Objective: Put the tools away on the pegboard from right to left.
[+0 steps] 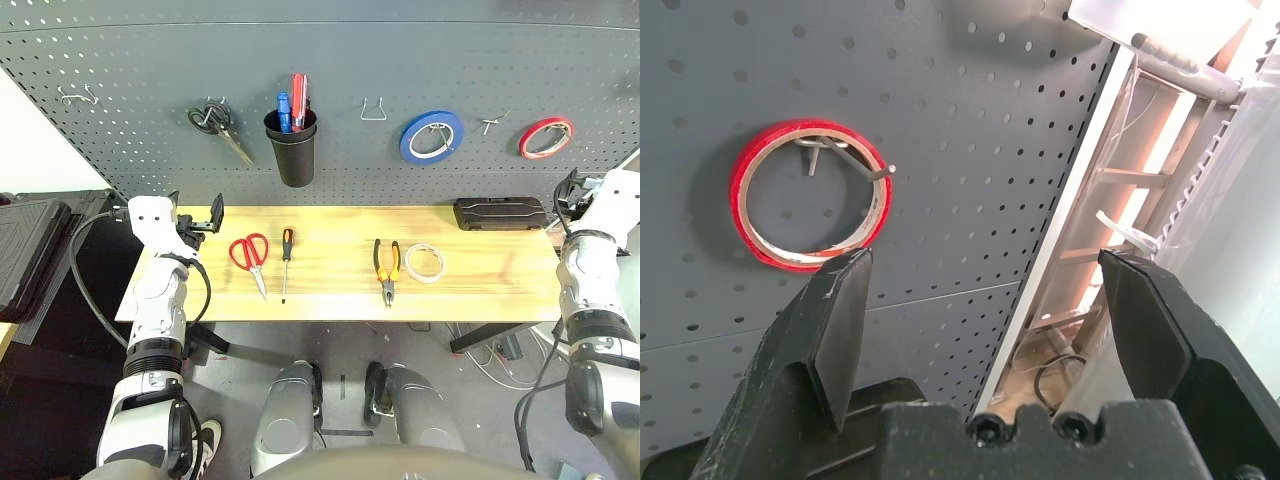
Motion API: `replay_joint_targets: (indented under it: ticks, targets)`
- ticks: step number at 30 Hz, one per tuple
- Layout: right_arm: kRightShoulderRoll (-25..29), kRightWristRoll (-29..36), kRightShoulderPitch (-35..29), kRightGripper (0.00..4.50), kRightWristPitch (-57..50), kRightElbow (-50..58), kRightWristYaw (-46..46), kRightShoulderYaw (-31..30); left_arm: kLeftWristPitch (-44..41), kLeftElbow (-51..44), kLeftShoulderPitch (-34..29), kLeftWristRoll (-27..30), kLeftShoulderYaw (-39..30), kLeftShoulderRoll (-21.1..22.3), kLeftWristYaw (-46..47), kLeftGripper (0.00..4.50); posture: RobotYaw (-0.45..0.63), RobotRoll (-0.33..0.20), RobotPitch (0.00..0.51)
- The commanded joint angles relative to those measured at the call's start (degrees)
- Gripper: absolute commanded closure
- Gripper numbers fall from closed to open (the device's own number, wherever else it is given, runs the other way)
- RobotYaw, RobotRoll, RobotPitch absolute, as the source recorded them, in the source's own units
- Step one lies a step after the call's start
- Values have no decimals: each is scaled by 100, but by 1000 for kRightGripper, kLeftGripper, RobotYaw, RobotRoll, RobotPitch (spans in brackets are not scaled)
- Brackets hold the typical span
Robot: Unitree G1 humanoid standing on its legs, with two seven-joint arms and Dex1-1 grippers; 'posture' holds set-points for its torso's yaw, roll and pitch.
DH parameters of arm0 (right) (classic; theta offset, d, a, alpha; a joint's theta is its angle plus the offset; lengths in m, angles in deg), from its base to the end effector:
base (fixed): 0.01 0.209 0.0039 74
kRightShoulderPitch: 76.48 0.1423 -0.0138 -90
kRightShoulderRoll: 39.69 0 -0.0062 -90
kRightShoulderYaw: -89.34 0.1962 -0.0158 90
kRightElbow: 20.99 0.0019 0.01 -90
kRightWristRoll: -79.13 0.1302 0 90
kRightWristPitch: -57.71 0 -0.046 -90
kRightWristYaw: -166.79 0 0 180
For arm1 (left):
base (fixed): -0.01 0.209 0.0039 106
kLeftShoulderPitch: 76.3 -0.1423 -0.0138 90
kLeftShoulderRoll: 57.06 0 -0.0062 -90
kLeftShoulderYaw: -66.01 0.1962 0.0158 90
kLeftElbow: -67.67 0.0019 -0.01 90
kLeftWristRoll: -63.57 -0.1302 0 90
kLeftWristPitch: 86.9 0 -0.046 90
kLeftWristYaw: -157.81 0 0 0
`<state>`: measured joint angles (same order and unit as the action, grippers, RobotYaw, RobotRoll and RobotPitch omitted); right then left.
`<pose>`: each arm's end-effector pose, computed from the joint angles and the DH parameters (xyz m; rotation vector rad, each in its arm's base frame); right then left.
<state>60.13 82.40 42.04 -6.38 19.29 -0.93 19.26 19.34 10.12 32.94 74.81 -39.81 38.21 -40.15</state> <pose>0.2670 -0.3023 0.0652 -0.2039 -0.2015 -0.6009 0.2493 0.2775 0.0526 0.1105 -0.1223 0.0090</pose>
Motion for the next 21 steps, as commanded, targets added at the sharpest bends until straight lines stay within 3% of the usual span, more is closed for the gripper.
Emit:
replay_joint_targets:
  ticks: [1, 12, 21]
  targets:
    - [25, 4, 8, 0, 57, -111, 14, 21, 22, -10, -77, 34, -49, 36, -22, 33, 144, 0, 96]
    - [118, -111, 13, 0, -203, 117, -604, -304, -328, -540, -379, 129, 103, -28, -271, 33, 131, 0, 119]
    - [412, -186, -68, 0, -1441, 88, -2447, -935, -1469, -2180, -1294, 58, 1049, 313, -1488, 33, 126, 0, 136]
